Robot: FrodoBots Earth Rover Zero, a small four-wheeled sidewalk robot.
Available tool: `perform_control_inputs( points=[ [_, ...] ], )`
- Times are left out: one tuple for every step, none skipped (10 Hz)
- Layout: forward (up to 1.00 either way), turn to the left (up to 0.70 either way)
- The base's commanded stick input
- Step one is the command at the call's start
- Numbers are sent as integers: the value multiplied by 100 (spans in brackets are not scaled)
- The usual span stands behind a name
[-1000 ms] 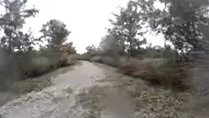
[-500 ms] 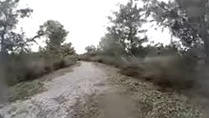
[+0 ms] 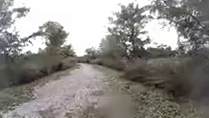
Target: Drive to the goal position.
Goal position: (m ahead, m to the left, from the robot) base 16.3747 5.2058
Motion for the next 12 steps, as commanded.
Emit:
perform_control_inputs(
  points=[
    [70, 0],
    [70, 0],
    [70, 0],
    [70, 0],
    [70, 0],
    [70, 0],
    [70, 0],
    [70, 0],
    [70, 0],
    [70, 0],
    [70, 0],
    [70, 12]
  ],
)
